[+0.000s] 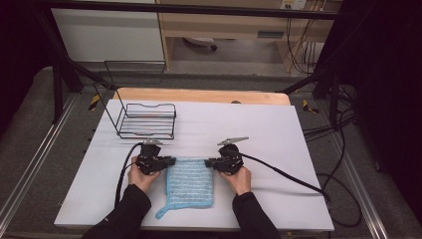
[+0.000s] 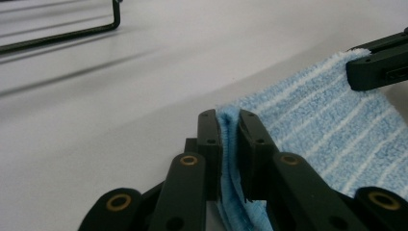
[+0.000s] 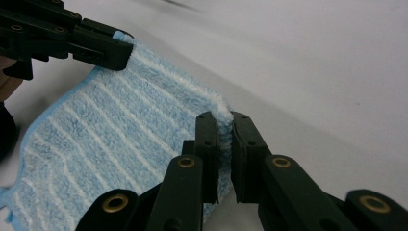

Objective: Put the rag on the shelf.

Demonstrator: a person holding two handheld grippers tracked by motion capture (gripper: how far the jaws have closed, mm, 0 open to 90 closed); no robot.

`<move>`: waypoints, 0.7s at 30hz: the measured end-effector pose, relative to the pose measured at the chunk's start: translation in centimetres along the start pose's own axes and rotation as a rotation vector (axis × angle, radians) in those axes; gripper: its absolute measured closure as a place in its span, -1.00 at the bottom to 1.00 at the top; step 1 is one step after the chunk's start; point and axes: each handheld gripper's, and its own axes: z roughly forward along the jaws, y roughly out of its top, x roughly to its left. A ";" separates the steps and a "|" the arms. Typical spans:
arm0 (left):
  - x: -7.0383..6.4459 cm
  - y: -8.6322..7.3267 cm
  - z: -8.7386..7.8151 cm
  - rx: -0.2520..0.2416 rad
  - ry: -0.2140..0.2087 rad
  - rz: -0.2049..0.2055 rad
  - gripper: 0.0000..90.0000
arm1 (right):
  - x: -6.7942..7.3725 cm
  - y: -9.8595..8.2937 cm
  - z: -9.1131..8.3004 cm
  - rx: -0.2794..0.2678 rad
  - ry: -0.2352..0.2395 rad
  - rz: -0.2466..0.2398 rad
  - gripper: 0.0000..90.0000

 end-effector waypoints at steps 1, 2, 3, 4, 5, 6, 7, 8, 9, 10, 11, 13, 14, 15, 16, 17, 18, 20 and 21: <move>0.0 0.0 -0.2 -0.008 -0.003 0.001 0.79 | 0.1 0.0 -0.2 -0.010 0.003 0.001 0.85; -0.1 0.0 -0.4 -0.014 -0.006 0.006 0.79 | 0.1 0.0 -0.2 -0.010 0.003 0.001 0.85; -0.1 0.0 -0.6 -0.024 -0.010 0.008 0.79 | 0.2 0.1 -0.4 -0.018 0.005 0.000 0.85; -0.1 0.0 -0.8 -0.029 -0.015 0.009 0.79 | 0.3 0.1 -0.5 -0.027 0.008 -0.003 0.85; -0.2 0.0 -1.1 -0.038 -0.018 0.010 0.79 | 0.4 0.1 -0.7 -0.033 0.009 -0.002 0.85; -0.2 0.0 -1.3 -0.048 -0.022 0.012 0.79 | 0.5 0.2 -0.8 -0.040 0.013 -0.004 0.85; -0.3 0.0 -1.5 -0.057 -0.026 0.013 0.79 | 0.6 0.2 -1.0 -0.049 0.013 -0.006 0.85; -0.4 0.0 -1.8 -0.067 -0.028 0.016 0.79 | 0.7 0.2 -1.1 -0.055 0.015 -0.007 0.85; -0.4 0.0 -2.0 -0.074 -0.029 0.019 0.79 | 0.8 0.2 -1.3 -0.063 0.016 -0.008 0.85; -0.5 0.0 -2.2 -0.082 -0.031 0.021 0.79 | 0.9 0.2 -1.4 -0.072 0.018 -0.012 0.85; -0.6 0.0 -2.4 -0.088 -0.033 0.023 0.79 | 1.0 0.2 -1.6 -0.079 0.019 -0.015 0.85; -0.8 0.1 -2.7 -0.101 -0.034 0.030 0.79 | 1.1 0.2 -1.9 -0.093 0.023 -0.019 0.85; -0.9 0.1 -2.9 -0.106 -0.034 0.034 0.79 | 1.2 0.2 -2.0 -0.102 0.025 -0.022 0.85; -1.0 0.1 -3.0 -0.112 -0.035 0.037 0.79 | 1.4 0.2 -2.4 -0.112 0.025 -0.025 0.85; -1.1 0.1 -3.2 -0.117 -0.036 0.043 0.79 | 1.4 0.2 -2.4 -0.112 0.025 -0.025 0.85; -1.2 0.2 -3.4 -0.123 -0.040 0.044 0.79 | 1.5 0.2 -2.6 -0.119 0.024 -0.028 0.85; -1.3 0.2 -3.5 -0.128 -0.040 0.049 0.79 | 1.7 0.3 -3.0 -0.129 0.022 -0.039 0.85; -1.6 0.3 -3.9 -0.139 -0.038 0.059 0.79 | 1.7 0.3 -3.2 -0.136 0.023 -0.045 0.85; -1.7 0.3 -4.0 -0.147 -0.038 0.061 0.79 | 1.9 0.3 -3.5 -0.150 0.024 -0.051 0.85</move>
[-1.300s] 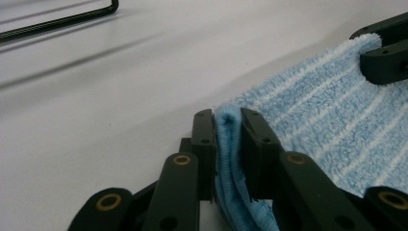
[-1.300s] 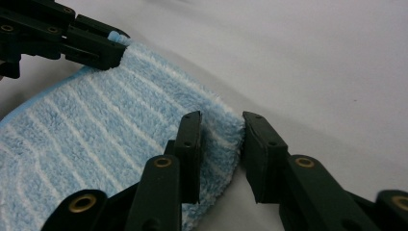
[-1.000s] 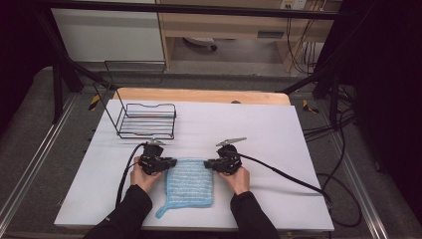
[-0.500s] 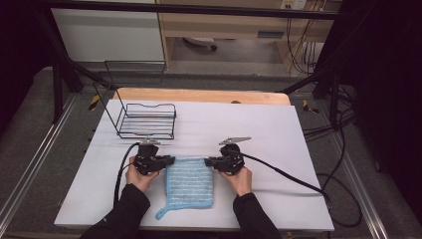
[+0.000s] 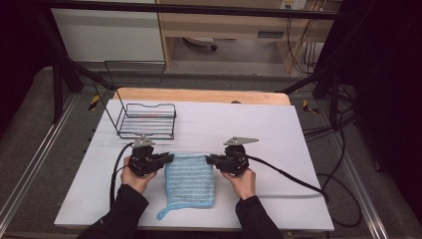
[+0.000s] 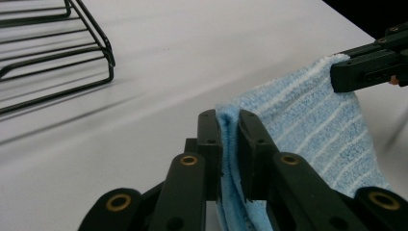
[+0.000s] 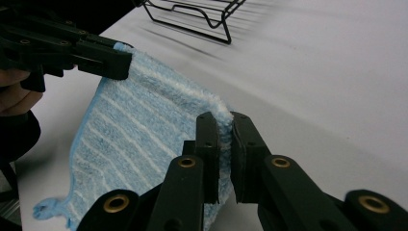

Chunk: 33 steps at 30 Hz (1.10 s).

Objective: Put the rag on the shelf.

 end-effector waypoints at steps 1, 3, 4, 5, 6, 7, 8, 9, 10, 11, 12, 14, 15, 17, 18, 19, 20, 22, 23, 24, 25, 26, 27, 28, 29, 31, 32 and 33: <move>-0.2 0.1 -0.3 -0.010 -0.006 0.005 0.79 | 0.1 0.0 -0.2 -0.006 -0.001 0.000 0.85; -0.3 0.2 -0.5 -0.018 -0.007 0.009 0.79 | 0.2 0.1 -0.3 -0.012 0.000 -0.002 0.85; -0.4 0.3 -0.7 -0.024 -0.007 0.010 0.79 | 0.3 0.1 -0.5 -0.016 0.001 -0.004 0.85; -0.5 0.4 -0.9 -0.031 -0.002 0.018 0.79 | 0.3 0.2 -0.6 -0.022 0.001 -0.012 0.85; -0.7 0.4 -1.0 -0.035 -0.006 0.015 0.79 | 0.4 0.3 -0.8 -0.027 0.002 -0.012 0.85; -0.8 0.5 -1.2 -0.048 0.002 0.021 0.79 | 0.7 0.4 -1.1 -0.044 0.004 -0.020 0.85; -0.9 0.6 -1.4 -0.054 0.000 0.022 0.79 | 0.7 0.4 -1.1 -0.044 0.004 -0.020 0.85; -0.9 0.7 -1.6 -0.060 0.000 0.026 0.79 | 0.8 0.5 -1.3 -0.051 0.004 -0.024 0.85; -1.0 0.7 -1.7 -0.067 0.001 0.026 0.79 | 1.1 0.7 -1.6 -0.064 0.003 -0.034 0.85; -1.1 0.8 -1.9 -0.076 0.001 0.026 0.79 | 1.2 0.8 -1.8 -0.072 0.003 -0.040 0.86; -1.2 0.9 -2.1 -0.081 0.000 0.030 0.79 | 1.3 0.9 -2.0 -0.080 0.005 -0.045 0.85; -1.4 1.0 -2.4 -0.097 -0.008 0.027 0.79 | 1.6 1.1 -2.4 -0.093 0.000 -0.055 0.86; -1.5 1.1 -2.5 -0.105 -0.009 0.027 0.79 | 1.7 1.2 -2.5 -0.100 0.000 -0.062 0.85; -1.6 1.2 -2.8 -0.116 -0.010 0.031 0.79 | 1.9 1.3 -2.7 -0.108 -0.003 -0.067 0.85; -1.7 1.3 -3.0 -0.120 -0.009 0.037 0.79 | 2.0 1.4 -2.9 -0.114 -0.003 -0.075 0.85; -1.8 1.3 -3.1 -0.128 -0.009 0.038 0.79 | 2.3 1.6 -3.2 -0.129 -0.001 -0.083 0.85; -1.8 1.4 -3.3 -0.135 -0.009 0.037 0.79 | 2.3 1.6 -3.2 -0.129 -0.001 -0.083 0.85; -1.9 1.5 -3.6 -0.149 -0.011 0.039 0.79 | 2.6 1.8 -3.5 -0.140 -0.004 -0.096 0.85; -2.0 1.6 -3.7 -0.156 -0.011 0.041 0.78 | 2.8 1.9 -3.7 -0.146 -0.004 -0.098 0.86; -2.1 1.6 -3.9 -0.164 -0.012 0.042 0.78 | 2.9 2.0 -3.8 -0.152 -0.008 -0.105 0.85; -2.1 1.7 -4.0 -0.170 -0.011 0.044 0.78 | 3.2 2.2 -4.0 -0.164 -0.010 -0.115 0.86; -2.2 1.8 -4.2 -0.177 -0.011 0.045 0.78 | 3.3 2.3 -4.1 -0.172 -0.012 -0.116 0.86; -2.2 1.8 -4.3 -0.185 -0.011 0.045 0.79 | 3.4 2.5 -4.2 -0.177 -0.011 -0.121 0.86; -2.2 1.9 -4.5 -0.192 -0.010 0.046 0.79 | 3.4 2.5 -4.2 -0.177 -0.011 -0.121 0.86; -2.3 2.0 -4.7 -0.198 -0.011 0.048 0.79 | 3.7 2.7 -4.4 -0.189 -0.014 -0.130 0.86; -2.3 2.2 -5.1 -0.212 -0.010 0.050 0.79 | 4.0 2.9 -4.5 -0.200 -0.018 -0.134 0.86; -2.3 2.2 -5.2 -0.221 -0.009 0.047 0.79 | 4.0 2.9 -4.5 -0.200 -0.018 -0.134 0.86; -2.2 2.3 -5.4 -0.230 -0.007 0.046 0.79 | 4.1 3.0 -4.5 -0.207 -0.020 -0.140 0.86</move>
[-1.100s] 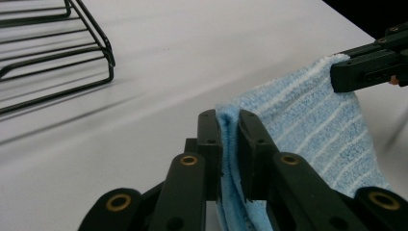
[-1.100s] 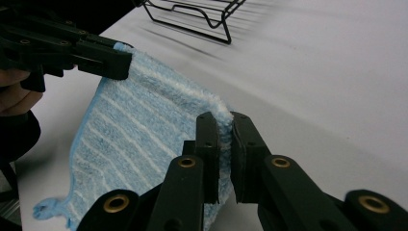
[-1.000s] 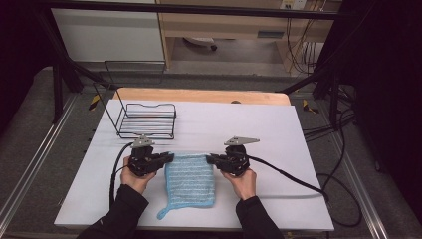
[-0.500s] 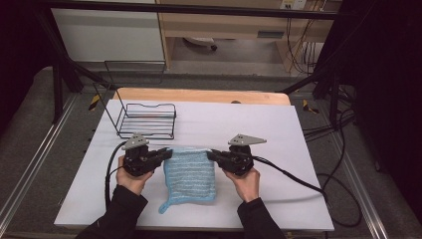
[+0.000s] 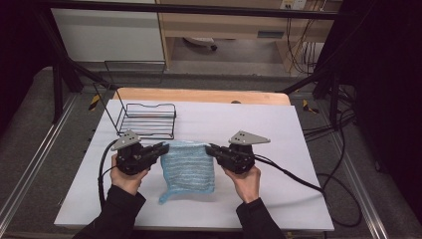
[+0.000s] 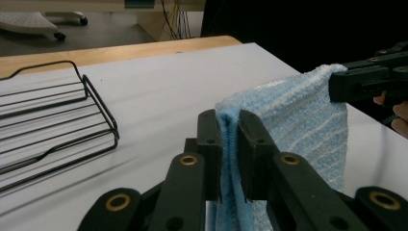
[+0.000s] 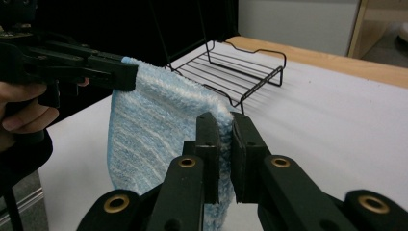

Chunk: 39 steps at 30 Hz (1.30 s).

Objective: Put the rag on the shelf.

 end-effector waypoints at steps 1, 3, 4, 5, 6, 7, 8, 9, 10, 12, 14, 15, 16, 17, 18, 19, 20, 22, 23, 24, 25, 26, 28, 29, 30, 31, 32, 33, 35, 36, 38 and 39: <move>0.0 0.1 -0.1 -0.008 0.001 -0.002 0.79 | 0.1 0.2 0.0 -0.007 0.000 -0.003 0.86; 0.1 0.3 -0.5 -0.023 0.005 -0.004 0.79 | 0.4 0.5 0.1 -0.020 -0.003 -0.008 0.86; 0.2 0.4 -0.6 -0.030 0.008 -0.002 0.79 | 0.6 0.8 0.2 -0.031 -0.006 -0.017 0.86; 0.2 0.5 -0.8 -0.038 0.011 -0.002 0.79 | 0.8 0.9 0.3 -0.037 -0.008 -0.020 0.86; 0.3 0.6 -1.0 -0.046 0.014 -0.002 0.79 | 0.9 1.0 0.3 -0.044 -0.006 -0.024 0.86; 0.3 0.7 -1.1 -0.054 0.018 -0.001 0.79 | 0.9 1.0 0.3 -0.044 -0.006 -0.024 0.86; 0.4 0.8 -1.3 -0.059 0.020 0.000 0.79 | 1.0 1.2 0.4 -0.050 -0.005 -0.023 0.86; 0.4 0.9 -1.5 -0.066 0.023 0.001 0.79 | 1.1 1.3 0.5 -0.057 -0.003 -0.027 0.86; 0.5 1.0 -1.7 -0.074 0.024 0.001 0.79 | 1.3 1.5 0.7 -0.070 -0.003 -0.031 0.86; 0.6 1.1 -2.0 -0.088 0.028 0.002 0.79 | 1.4 1.6 0.7 -0.075 -0.003 -0.030 0.86; 0.8 1.3 -2.3 -0.100 0.032 0.002 0.79 | 1.7 2.1 1.0 -0.092 -0.001 -0.039 0.86; 0.9 1.4 -2.5 -0.106 0.033 0.003 0.79 | 1.8 2.3 1.1 -0.097 -0.001 -0.042 0.86; 1.0 1.5 -2.6 -0.111 0.035 0.002 0.79 | 1.8 2.3 1.1 -0.097 -0.001 -0.042 0.86; 1.1 1.6 -2.7 -0.115 0.036 0.003 0.78 | 1.9 2.5 1.2 -0.099 -0.001 -0.047 0.86; 1.2 1.7 -2.9 -0.123 0.039 0.000 0.79 | 2.1 2.7 1.2 -0.105 -0.002 -0.050 0.86; 1.3 1.8 -3.0 -0.128 0.042 0.001 0.79 | 2.2 3.0 1.3 -0.110 -0.002 -0.057 0.86; 1.4 1.9 -3.2 -0.133 0.048 0.004 0.79 | 2.3 3.2 1.4 -0.116 -0.002 -0.057 0.86; 1.6 2.2 -3.5 -0.149 0.055 0.004 0.79 | 2.6 3.8 1.9 -0.134 -0.005 -0.069 0.86; 1.7 2.3 -3.7 -0.157 0.063 0.009 0.79 | 2.6 3.8 1.9 -0.134 -0.005 -0.069 0.86; 1.8 2.4 -3.8 -0.160 0.059 0.004 0.79 | 2.7 4.0 2.0 -0.138 -0.005 -0.069 0.86; 1.9 2.5 -4.0 -0.170 0.062 0.001 0.79 | 2.9 4.3 2.3 -0.147 -0.010 -0.074 0.86; 2.0 2.7 -4.1 -0.177 0.072 0.008 0.79 | 2.9 4.3 2.3 -0.147 -0.010 -0.074 0.86; 2.2 2.9 -4.4 -0.185 0.070 0.001 0.79 | 3.1 4.7 2.7 -0.164 -0.006 -0.077 0.86; 2.4 3.1 -4.5 -0.190 0.070 -0.001 0.79 | 3.1 4.7 2.7 -0.164 -0.006 -0.077 0.86; 2.5 3.2 -4.6 -0.197 0.068 -0.004 0.79 | 3.2 5.0 2.9 -0.176 -0.007 -0.083 0.86; 2.5 3.3 -4.7 -0.205 0.068 -0.006 0.79 | 3.2 5.0 2.9 -0.176 -0.007 -0.083 0.86; 2.6 3.4 -4.8 -0.211 0.069 -0.006 0.79 | 3.3 5.2 3.0 -0.179 -0.011 -0.081 0.86; 2.7 3.5 -4.9 -0.214 0.072 -0.004 0.79 | 3.4 5.4 3.1 -0.185 -0.014 -0.086 0.86; 2.8 3.7 -5.1 -0.227 0.072 -0.006 0.79 | 3.5 5.8 3.2 -0.197 -0.013 -0.089 0.86; 2.9 3.9 -5.2 -0.231 0.074 -0.005 0.79 | 3.6 6.0 3.3 -0.202 -0.014 -0.090 0.86; 3.1 4.3 -5.4 -0.243 0.079 -0.004 0.79 | 3.8 6.5 3.4 -0.209 -0.016 -0.097 0.86; 3.3 4.5 -5.5 -0.248 0.080 -0.002 0.79 | 3.9 6.7 3.5 -0.214 -0.017 -0.101 0.86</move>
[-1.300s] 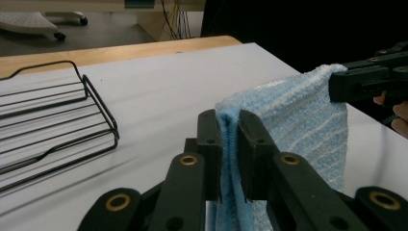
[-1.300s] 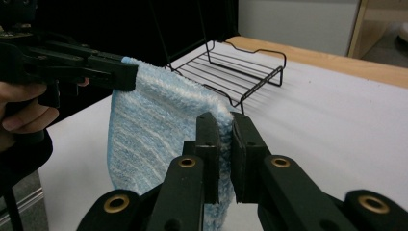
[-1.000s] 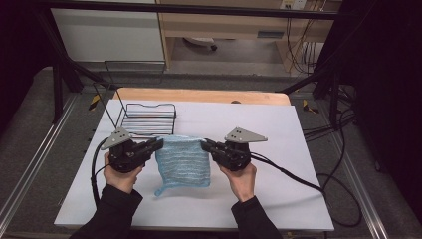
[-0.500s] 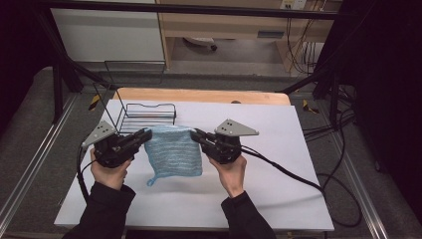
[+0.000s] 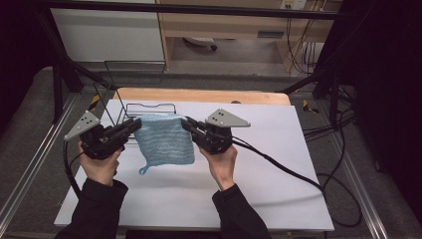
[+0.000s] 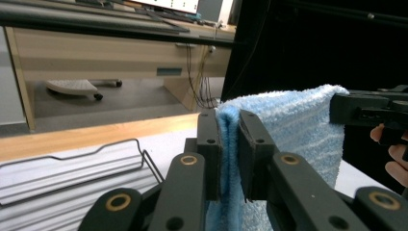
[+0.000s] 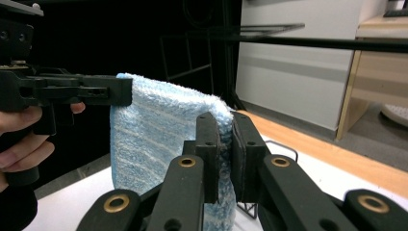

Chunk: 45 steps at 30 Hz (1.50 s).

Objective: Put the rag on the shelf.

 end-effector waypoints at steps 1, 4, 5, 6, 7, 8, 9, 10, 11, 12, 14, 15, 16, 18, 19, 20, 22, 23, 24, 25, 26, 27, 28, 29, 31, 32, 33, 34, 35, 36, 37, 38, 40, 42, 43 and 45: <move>0.1 0.3 0.0 -0.009 0.002 0.000 0.79 | 0.1 0.2 0.1 -0.009 -0.001 -0.003 0.86; 0.4 1.1 0.0 -0.026 0.008 0.002 0.79 | 0.2 0.8 0.6 -0.027 -0.006 -0.003 0.86; 0.5 1.4 -0.1 -0.031 0.009 0.005 0.79 | 0.2 1.0 0.8 -0.036 -0.009 -0.005 0.86; 0.6 1.7 -0.1 -0.035 0.010 0.006 0.79 | 0.2 1.2 0.9 -0.042 -0.010 -0.003 0.86; 0.7 2.0 -0.1 -0.041 0.010 0.005 0.79 | 0.2 1.4 1.0 -0.049 -0.012 -0.001 0.86; 0.8 2.3 -0.1 -0.047 0.013 0.006 0.79 | 0.2 1.6 1.1 -0.055 -0.015 -0.005 0.86; 0.9 2.5 -0.2 -0.052 0.016 0.005 0.79 | 0.3 1.8 1.3 -0.062 -0.017 -0.009 0.86; 1.0 2.7 -0.2 -0.059 0.017 0.004 0.79 | 0.4 2.2 1.6 -0.075 -0.022 -0.011 0.86; 1.1 3.0 -0.2 -0.065 0.020 0.002 0.79 | 0.4 2.2 1.6 -0.075 -0.022 -0.011 0.86; 1.2 3.2 -0.2 -0.070 0.022 0.000 0.79 | 0.5 2.4 1.7 -0.080 -0.021 -0.013 0.86; 1.4 3.6 -0.3 -0.078 0.028 -0.002 0.79 | 0.6 2.9 2.1 -0.088 -0.026 -0.022 0.86; 1.6 3.8 -0.4 -0.086 0.028 -0.004 0.79 | 0.6 3.1 2.3 -0.092 -0.027 -0.026 0.86; 1.7 4.1 -0.5 -0.090 0.029 -0.005 0.79 | 0.7 3.3 2.5 -0.097 -0.027 -0.027 0.86; 1.9 4.5 -0.5 -0.098 0.034 -0.001 0.79 | 0.7 3.7 2.8 -0.102 -0.028 -0.030 0.86; 2.0 4.7 -0.6 -0.105 0.035 -0.002 0.79 | 0.7 3.9 3.0 -0.107 -0.026 -0.032 0.86; 2.1 4.9 -0.6 -0.110 0.037 0.001 0.79 | 0.8 4.1 3.2 -0.110 -0.028 -0.035 0.86; 2.4 5.2 -0.6 -0.119 0.038 -0.002 0.79 | 0.8 4.5 3.5 -0.116 -0.030 -0.039 0.86; 2.5 5.4 -0.7 -0.121 0.039 -0.001 0.79 | 0.8 4.7 3.6 -0.119 -0.032 -0.039 0.86; 2.6 5.6 -0.7 -0.124 0.039 -0.001 0.79 | 0.9 4.9 3.8 -0.122 -0.034 -0.040 0.86; 2.6 5.8 -0.7 -0.131 0.041 -0.003 0.79 | 0.8 5.1 3.9 -0.128 -0.035 -0.041 0.86; 2.7 6.0 -0.7 -0.134 0.041 -0.001 0.79 | 0.8 5.4 4.1 -0.132 -0.035 -0.041 0.86; 2.7 6.3 -0.7 -0.137 0.043 0.002 0.79 | 0.8 5.6 4.2 -0.137 -0.037 -0.041 0.86; 2.8 6.5 -0.8 -0.141 0.046 0.005 0.79 | 0.9 5.8 4.3 -0.140 -0.039 -0.041 0.86; 2.8 6.8 -0.8 -0.145 0.048 0.008 0.79 | 0.9 6.1 4.4 -0.144 -0.038 -0.046 0.86; 2.9 7.3 -1.0 -0.153 0.053 0.013 0.79 | 1.0 6.5 4.6 -0.154 -0.039 -0.051 0.86; 2.9 7.6 -1.0 -0.155 0.055 0.018 0.79 | 1.0 6.8 4.7 -0.158 -0.039 -0.051 0.86; 2.9 7.8 -1.1 -0.159 0.057 0.021 0.79 | 1.1 7.0 4.8 -0.162 -0.040 -0.056 0.86; 3.0 8.1 -1.1 -0.162 0.060 0.025 0.79 | 1.1 7.2 4.9 -0.163 -0.042 -0.058 0.86; 3.0 8.3 -1.2 -0.164 0.061 0.025 0.79 | 1.2 7.4 5.0 -0.168 -0.041 -0.058 0.86; 3.1 8.6 -1.2 -0.167 0.063 0.025 0.79 | 1.2 7.8 5.2 -0.174 -0.039 -0.052 0.86; 3.2 8.8 -1.2 -0.169 0.065 0.023 0.79 | 1.2 7.8 5.2 -0.174 -0.039 -0.052 0.86; 3.3 8.9 -1.2 -0.172 0.065 0.022 0.79 | 1.2 8.0 5.4 -0.176 -0.038 -0.055 0.86; 3.5 9.3 -1.2 -0.174 0.070 0.023 0.79 | 1.2 8.3 5.6 -0.180 -0.039 -0.052 0.86; 3.7 9.6 -1.2 -0.180 0.073 0.021 0.79 | 1.2 8.6 5.9 -0.184 -0.044 -0.054 0.86; 3.8 9.8 -1.2 -0.181 0.072 0.020 0.79 | 1.2 8.7 6.1 -0.185 -0.044 -0.055 0.86; 4.1 10.1 -1.2 -0.187 0.072 0.018 0.79 | 1.3 9.1 6.3 -0.188 -0.046 -0.057 0.86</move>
